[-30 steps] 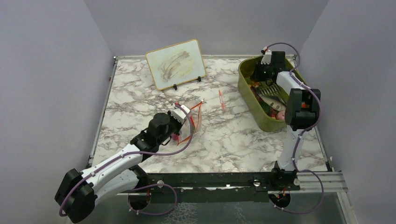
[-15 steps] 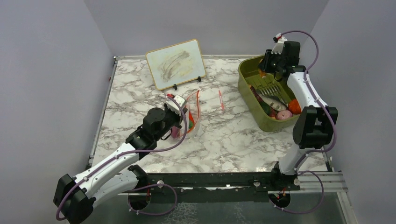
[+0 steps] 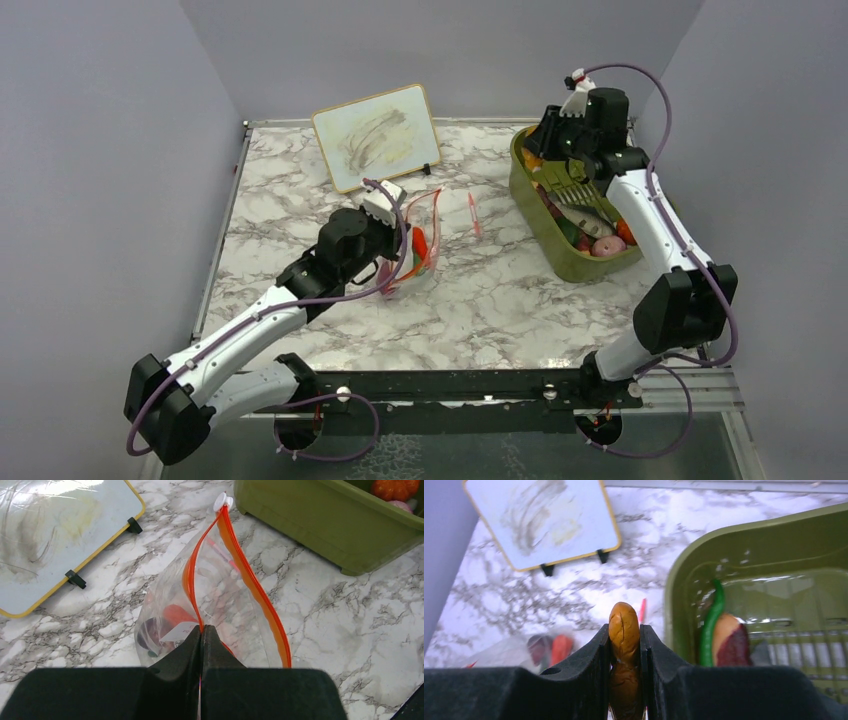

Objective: Place the food in the zip-top bag and seal the zipper
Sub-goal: Place the fake vegetable in the zipper food storage bag.

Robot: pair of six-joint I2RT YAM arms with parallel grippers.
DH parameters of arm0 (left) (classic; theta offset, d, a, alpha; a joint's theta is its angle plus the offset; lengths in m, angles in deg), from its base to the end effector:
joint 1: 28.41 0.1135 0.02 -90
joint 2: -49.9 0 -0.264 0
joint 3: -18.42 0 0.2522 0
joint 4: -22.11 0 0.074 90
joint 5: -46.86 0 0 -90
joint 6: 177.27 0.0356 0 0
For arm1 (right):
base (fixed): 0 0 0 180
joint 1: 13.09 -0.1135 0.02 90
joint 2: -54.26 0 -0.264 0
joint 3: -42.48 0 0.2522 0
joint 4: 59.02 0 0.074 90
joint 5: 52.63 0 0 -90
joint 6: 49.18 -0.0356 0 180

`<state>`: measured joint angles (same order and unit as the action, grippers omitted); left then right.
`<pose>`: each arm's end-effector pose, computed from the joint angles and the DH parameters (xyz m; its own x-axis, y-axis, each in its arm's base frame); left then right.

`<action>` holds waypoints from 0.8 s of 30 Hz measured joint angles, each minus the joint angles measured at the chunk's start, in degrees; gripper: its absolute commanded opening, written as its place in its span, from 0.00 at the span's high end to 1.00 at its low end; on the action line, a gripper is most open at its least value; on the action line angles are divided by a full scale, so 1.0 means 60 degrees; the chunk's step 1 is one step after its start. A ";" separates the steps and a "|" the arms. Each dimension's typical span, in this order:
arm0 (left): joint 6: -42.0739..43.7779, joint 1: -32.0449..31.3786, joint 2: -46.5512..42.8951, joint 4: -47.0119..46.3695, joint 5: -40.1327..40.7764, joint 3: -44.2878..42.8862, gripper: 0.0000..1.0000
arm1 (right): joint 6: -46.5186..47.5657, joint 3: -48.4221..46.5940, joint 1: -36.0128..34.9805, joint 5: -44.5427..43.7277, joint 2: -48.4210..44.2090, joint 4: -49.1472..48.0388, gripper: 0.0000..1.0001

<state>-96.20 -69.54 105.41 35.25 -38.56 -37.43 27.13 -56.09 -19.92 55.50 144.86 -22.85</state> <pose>0.1747 -0.1488 0.3083 -0.2575 0.0195 -0.9661 0.5639 0.8149 -0.1339 0.3636 0.0547 0.3615 -0.5471 0.1610 -0.8215 -0.2633 0.8984 0.3514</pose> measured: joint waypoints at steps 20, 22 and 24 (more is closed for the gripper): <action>-0.1392 0.0000 0.1118 0.0470 -0.0441 -0.0845 1.00 | -0.4725 0.1767 -0.4422 0.0317 -0.1432 -0.0029 0.81; -0.1424 0.0000 0.1144 0.0470 -0.0474 -0.0845 1.00 | -0.5053 0.1807 -0.4656 0.0200 -0.1432 -0.0029 0.81; -0.1439 0.0000 0.1155 0.0470 -0.0506 -0.0845 1.00 | -0.5337 0.1810 -0.4889 -0.0007 -0.1432 -0.0025 0.81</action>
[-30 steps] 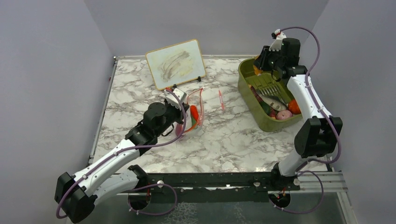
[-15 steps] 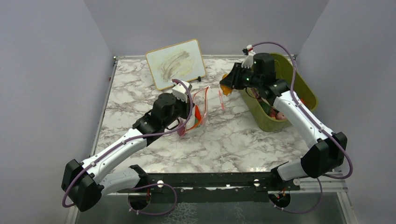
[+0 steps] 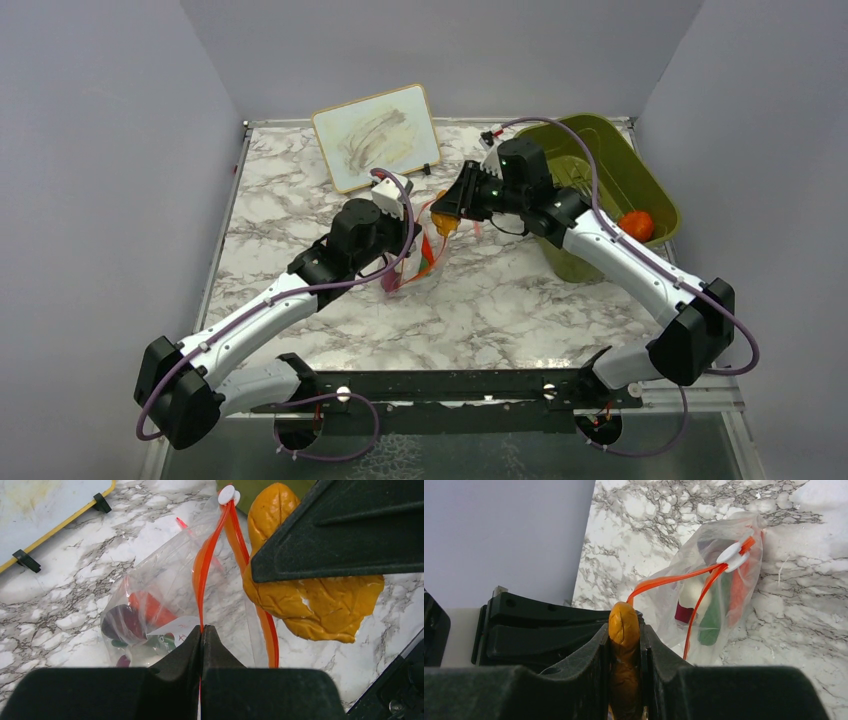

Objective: Place the food in the zip-top bag and seal the zipper
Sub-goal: Place the fake vegetable in the zipper food storage bag.

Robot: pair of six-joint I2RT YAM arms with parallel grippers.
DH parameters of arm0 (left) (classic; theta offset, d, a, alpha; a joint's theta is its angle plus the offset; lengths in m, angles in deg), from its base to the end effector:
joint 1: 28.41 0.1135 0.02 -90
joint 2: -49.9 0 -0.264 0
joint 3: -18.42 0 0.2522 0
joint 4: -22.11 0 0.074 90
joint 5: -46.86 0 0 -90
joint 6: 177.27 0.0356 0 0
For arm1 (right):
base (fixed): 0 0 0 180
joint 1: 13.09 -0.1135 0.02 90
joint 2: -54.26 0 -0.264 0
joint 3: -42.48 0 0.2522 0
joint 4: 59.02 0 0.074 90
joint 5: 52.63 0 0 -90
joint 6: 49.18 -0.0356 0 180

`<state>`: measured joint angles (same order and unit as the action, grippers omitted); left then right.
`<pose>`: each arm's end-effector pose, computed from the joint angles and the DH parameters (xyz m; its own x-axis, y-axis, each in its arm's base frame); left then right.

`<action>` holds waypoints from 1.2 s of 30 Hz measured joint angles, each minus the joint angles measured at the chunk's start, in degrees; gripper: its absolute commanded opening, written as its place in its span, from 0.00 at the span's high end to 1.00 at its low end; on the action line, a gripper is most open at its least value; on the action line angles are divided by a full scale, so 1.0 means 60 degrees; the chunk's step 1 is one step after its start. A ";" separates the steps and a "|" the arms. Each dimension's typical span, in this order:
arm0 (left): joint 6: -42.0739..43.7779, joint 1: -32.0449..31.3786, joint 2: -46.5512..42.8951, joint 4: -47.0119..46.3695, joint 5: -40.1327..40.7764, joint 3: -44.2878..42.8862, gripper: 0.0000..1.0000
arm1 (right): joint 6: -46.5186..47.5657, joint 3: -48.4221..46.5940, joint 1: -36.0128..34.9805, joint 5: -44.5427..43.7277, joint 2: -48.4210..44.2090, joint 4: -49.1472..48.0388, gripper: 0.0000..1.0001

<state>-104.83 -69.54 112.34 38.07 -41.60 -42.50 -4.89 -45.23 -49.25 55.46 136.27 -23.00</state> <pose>0.1923 -0.1667 0.3079 -0.4083 -0.0439 -0.9118 0.5402 0.7935 -0.2801 0.2578 0.2021 0.3455 -0.8410 0.2282 -0.4906 -0.2510 0.6387 0.7274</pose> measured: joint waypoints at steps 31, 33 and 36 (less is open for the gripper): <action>-0.0495 0.0000 -0.0051 -0.0528 -0.0586 0.0120 1.00 | -0.0120 0.0015 -0.0463 -0.1417 0.0692 0.0692 0.53; -0.0423 0.0000 -0.0066 -0.0539 -0.0576 0.0164 1.00 | 0.0353 0.0015 -0.0463 -0.1271 0.0539 0.0594 0.53; -0.0295 0.0000 -0.0073 -0.0535 -0.0568 0.0171 1.00 | 0.1126 0.0015 -0.0466 -0.1020 0.0211 0.0452 0.53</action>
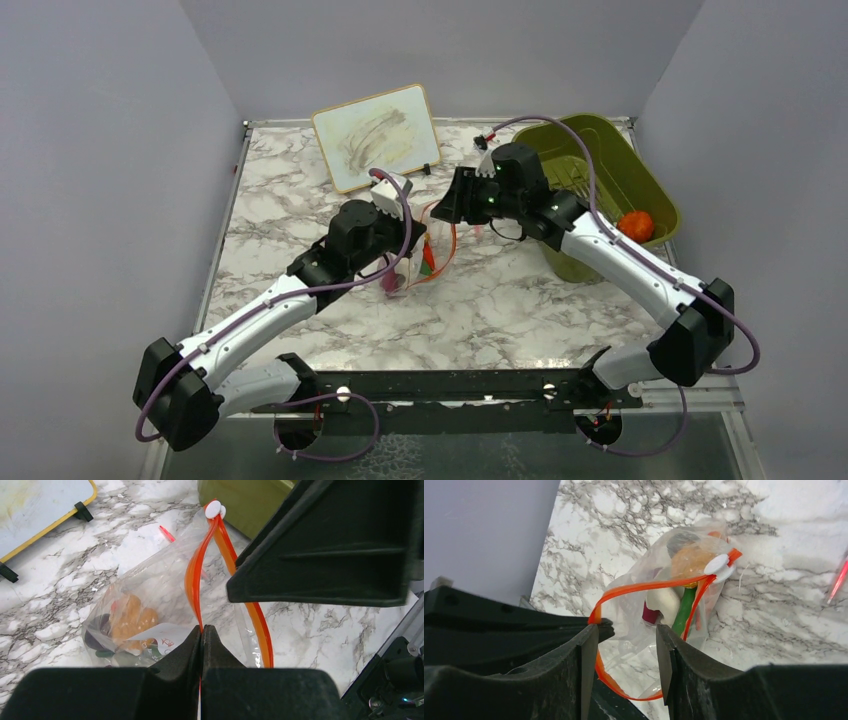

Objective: Place the food in the zip-top bag and seal the zipper
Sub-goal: Place the fake vegetable in the zipper food storage bag.

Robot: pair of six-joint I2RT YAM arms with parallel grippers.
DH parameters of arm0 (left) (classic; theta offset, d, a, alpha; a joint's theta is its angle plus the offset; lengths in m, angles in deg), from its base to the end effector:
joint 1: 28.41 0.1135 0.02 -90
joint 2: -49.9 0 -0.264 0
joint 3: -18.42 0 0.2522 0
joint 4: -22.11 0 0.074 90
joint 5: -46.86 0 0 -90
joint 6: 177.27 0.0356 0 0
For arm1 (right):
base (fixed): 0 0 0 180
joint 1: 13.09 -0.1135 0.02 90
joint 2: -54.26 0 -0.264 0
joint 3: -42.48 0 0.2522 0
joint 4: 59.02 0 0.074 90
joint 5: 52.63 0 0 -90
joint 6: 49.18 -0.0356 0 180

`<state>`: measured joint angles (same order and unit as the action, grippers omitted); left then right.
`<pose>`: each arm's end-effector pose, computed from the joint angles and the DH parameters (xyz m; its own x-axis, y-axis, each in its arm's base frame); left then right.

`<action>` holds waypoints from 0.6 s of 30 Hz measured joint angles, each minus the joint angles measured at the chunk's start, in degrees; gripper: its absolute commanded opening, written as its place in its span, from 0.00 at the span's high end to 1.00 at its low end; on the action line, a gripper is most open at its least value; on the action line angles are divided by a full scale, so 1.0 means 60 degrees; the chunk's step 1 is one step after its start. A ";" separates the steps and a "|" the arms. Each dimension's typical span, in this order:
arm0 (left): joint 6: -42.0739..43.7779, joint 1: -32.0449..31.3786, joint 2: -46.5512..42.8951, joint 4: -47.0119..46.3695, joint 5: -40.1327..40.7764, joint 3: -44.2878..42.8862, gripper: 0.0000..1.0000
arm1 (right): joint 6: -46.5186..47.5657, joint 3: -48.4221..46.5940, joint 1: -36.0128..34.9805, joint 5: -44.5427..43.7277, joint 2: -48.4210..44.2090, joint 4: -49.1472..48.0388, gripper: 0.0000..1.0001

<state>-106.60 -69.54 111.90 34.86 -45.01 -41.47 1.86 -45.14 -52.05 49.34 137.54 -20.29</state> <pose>0.1906 -0.1680 0.3092 -0.4078 -0.0831 -0.9093 0.5788 0.7466 -0.3278 0.2523 0.2135 0.3333 -0.8120 0.1345 -0.5680 -0.3056 0.7311 0.6100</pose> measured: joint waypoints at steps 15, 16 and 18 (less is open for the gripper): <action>0.1009 0.0000 -0.0984 0.0091 0.0160 0.0594 1.00 | 0.2903 -0.0255 0.0273 -0.1982 -0.0954 0.1432 0.50; 0.1100 0.0000 -0.1024 0.0087 0.0182 0.0641 1.00 | 0.2987 -0.0270 0.0390 -0.2218 -0.0951 0.1577 0.50; 0.1351 0.0000 -0.1144 -0.0007 0.0270 0.0856 1.00 | 0.3096 -0.0361 0.0721 -0.2572 -0.0900 0.1858 0.48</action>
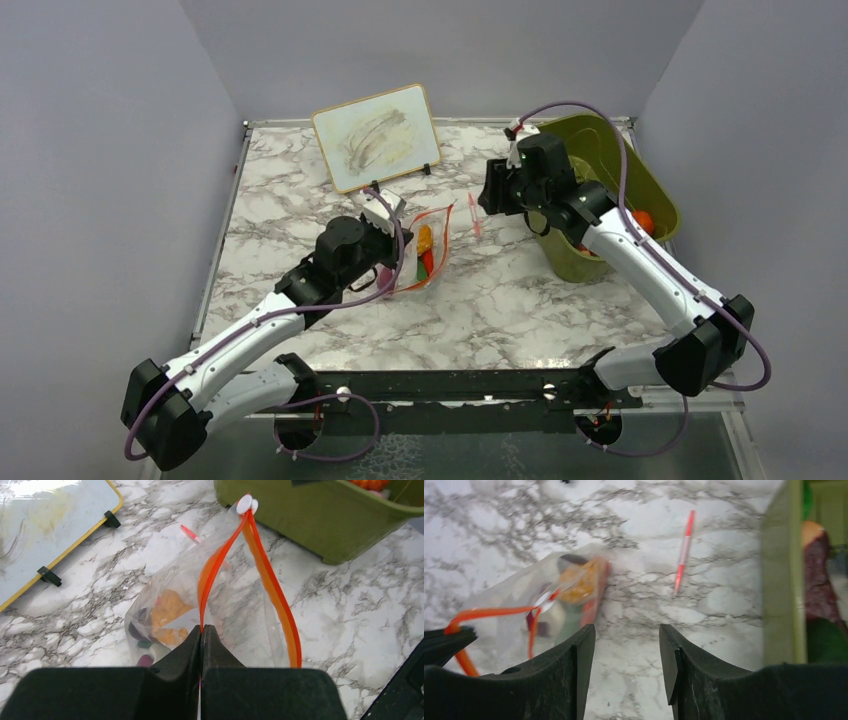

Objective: Place the food in the zip-top bag and seal the zipper
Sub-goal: Place the fake vegetable in the zipper food storage bag, then pick up the fake vegetable from the bin.

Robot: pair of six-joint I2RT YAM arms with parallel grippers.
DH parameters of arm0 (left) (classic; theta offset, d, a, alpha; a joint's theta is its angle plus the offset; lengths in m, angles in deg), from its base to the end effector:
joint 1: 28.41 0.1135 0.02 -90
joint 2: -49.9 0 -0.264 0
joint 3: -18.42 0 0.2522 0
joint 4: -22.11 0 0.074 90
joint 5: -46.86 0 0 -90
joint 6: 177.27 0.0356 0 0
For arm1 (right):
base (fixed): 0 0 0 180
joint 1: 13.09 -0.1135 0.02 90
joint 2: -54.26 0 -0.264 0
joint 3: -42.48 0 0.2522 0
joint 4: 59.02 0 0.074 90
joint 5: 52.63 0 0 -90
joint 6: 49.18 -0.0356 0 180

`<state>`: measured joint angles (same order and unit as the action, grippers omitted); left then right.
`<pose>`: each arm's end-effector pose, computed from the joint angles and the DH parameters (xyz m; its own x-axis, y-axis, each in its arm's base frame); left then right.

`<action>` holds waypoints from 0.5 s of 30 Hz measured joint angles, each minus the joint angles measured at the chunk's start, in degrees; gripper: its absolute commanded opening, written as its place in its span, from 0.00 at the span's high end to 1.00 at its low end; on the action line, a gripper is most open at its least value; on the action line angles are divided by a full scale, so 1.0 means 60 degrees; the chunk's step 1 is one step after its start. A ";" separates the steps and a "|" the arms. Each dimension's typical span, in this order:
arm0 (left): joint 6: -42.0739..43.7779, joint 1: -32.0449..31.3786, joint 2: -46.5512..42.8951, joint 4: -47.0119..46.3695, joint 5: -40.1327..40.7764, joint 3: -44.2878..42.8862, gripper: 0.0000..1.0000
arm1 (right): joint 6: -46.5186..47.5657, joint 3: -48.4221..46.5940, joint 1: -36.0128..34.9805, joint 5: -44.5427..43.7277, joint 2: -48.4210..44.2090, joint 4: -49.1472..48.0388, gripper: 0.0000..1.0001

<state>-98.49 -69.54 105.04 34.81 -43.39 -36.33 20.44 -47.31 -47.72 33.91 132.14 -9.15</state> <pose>0.1717 -0.1501 0.3036 -0.2959 0.0001 -0.9552 0.6151 0.7651 -0.1905 0.2462 0.1674 0.3563 -0.6584 -0.0322 -0.7520 -0.3188 0.9170 0.2398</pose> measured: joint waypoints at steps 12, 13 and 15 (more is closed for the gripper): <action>0.1147 0.0000 0.0208 -0.0656 0.0306 0.0510 1.00 | 0.0204 -0.1239 0.2572 -0.1741 0.0860 0.1231 0.33; 0.1188 0.0000 0.0211 -0.0772 0.0302 0.0576 1.00 | 0.0204 -0.1242 0.2772 -0.1880 0.0860 0.1275 0.33; 0.1220 0.0000 0.0215 -0.0969 0.0291 0.0718 1.00 | 0.0200 -0.1242 0.3271 -0.2069 0.0874 0.1362 0.34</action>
<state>-91.17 -69.54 106.33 29.00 -41.64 -32.03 21.64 -54.76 -28.09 21.49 137.39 -0.97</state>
